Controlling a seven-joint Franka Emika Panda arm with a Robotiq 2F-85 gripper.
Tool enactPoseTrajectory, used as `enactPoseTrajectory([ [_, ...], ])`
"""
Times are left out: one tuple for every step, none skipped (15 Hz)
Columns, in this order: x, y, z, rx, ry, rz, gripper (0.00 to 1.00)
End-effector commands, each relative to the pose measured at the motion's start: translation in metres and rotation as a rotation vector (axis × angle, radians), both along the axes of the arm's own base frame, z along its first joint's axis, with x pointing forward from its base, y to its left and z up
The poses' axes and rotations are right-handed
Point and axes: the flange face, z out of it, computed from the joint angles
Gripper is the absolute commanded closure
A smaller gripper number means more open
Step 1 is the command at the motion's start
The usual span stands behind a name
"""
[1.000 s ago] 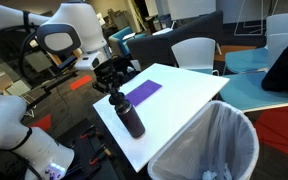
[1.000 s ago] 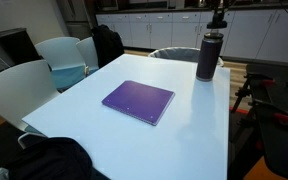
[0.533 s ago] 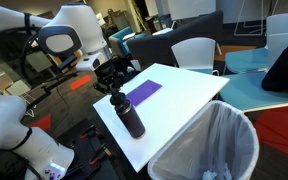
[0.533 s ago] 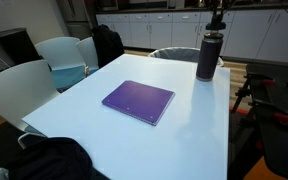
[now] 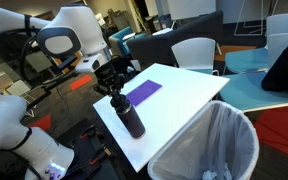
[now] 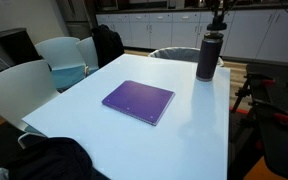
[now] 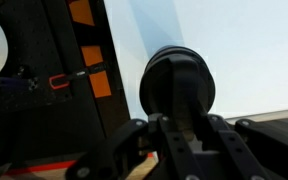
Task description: Remove the lid from the bottle, then move the bottle forward, then put the lid on the bottle
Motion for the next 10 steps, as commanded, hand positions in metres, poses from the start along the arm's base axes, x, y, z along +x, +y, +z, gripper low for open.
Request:
enactPoseTrajectory([
  [-0.006,0.004,0.001,-0.021,-0.022,0.0,0.94],
  [-0.005,0.005,0.0,-0.025,-0.023,0.001,0.94],
  [-0.005,0.006,-0.001,-0.029,-0.022,0.007,0.94],
  [-0.006,0.006,-0.002,-0.039,-0.022,0.016,0.52],
  [-0.005,0.008,-0.003,-0.046,-0.026,0.018,0.51],
  [-0.004,0.01,-0.004,-0.049,-0.03,0.02,0.45],
  [-0.004,0.012,-0.005,-0.051,-0.034,0.026,0.38],
  [-0.002,0.015,-0.006,-0.054,-0.039,0.028,0.31],
  [-0.002,0.017,-0.007,-0.056,-0.043,0.033,0.24],
  [-0.001,0.019,-0.007,-0.056,-0.045,0.039,0.16],
])
